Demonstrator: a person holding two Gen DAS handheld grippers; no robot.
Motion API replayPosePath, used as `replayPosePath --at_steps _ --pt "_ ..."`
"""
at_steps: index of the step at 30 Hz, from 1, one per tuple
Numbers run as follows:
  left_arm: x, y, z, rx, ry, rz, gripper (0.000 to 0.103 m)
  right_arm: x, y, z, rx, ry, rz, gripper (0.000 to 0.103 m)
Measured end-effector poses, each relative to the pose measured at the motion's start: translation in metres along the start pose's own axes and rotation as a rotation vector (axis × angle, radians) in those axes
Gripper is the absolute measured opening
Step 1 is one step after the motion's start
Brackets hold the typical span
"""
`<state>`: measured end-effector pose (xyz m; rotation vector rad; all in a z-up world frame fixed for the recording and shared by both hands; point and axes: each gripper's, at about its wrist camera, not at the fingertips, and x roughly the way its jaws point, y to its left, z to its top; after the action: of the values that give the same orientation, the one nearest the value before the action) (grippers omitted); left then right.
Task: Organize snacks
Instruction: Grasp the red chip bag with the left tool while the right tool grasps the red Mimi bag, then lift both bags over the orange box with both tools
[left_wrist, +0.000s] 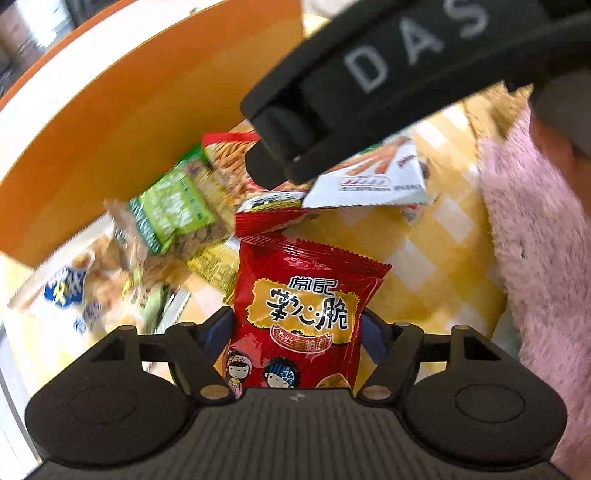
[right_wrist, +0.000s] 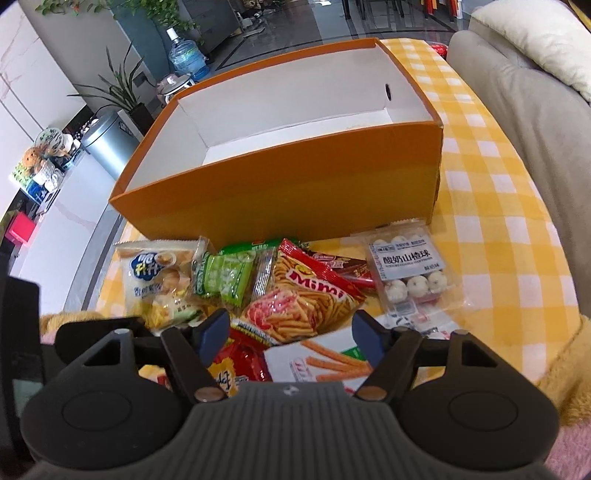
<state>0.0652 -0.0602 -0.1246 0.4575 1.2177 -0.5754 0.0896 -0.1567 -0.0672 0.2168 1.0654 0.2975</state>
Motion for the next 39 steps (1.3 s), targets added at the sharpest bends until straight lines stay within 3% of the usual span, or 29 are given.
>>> replayPosePath --at_steps 4,10,13,19,32,39 --pt "-0.008 0.016 0.0 -0.114 0.008 -0.009 0.08 0.01 -0.001 0.002 0.026 0.016 0.012 0.065" --pt "-0.018 0.027 -0.001 -0.171 0.0 0.016 0.08 0.027 0.001 0.001 0.023 0.037 -0.003 0.062" --pt "-0.024 0.033 -0.001 -0.205 0.019 0.006 0.08 0.035 0.001 0.001 0.028 0.053 0.017 0.045" --pt "-0.04 0.046 -0.004 -0.247 0.014 0.014 0.08 0.032 0.002 -0.001 -0.014 0.024 0.012 0.025" --pt "-0.124 0.042 -0.027 -0.395 -0.146 0.11 0.08 -0.024 0.018 0.003 -0.094 -0.132 0.054 0.021" --pt "-0.149 0.053 -0.031 -0.484 -0.25 0.13 0.08 -0.057 0.022 0.0 -0.113 -0.201 0.051 0.021"
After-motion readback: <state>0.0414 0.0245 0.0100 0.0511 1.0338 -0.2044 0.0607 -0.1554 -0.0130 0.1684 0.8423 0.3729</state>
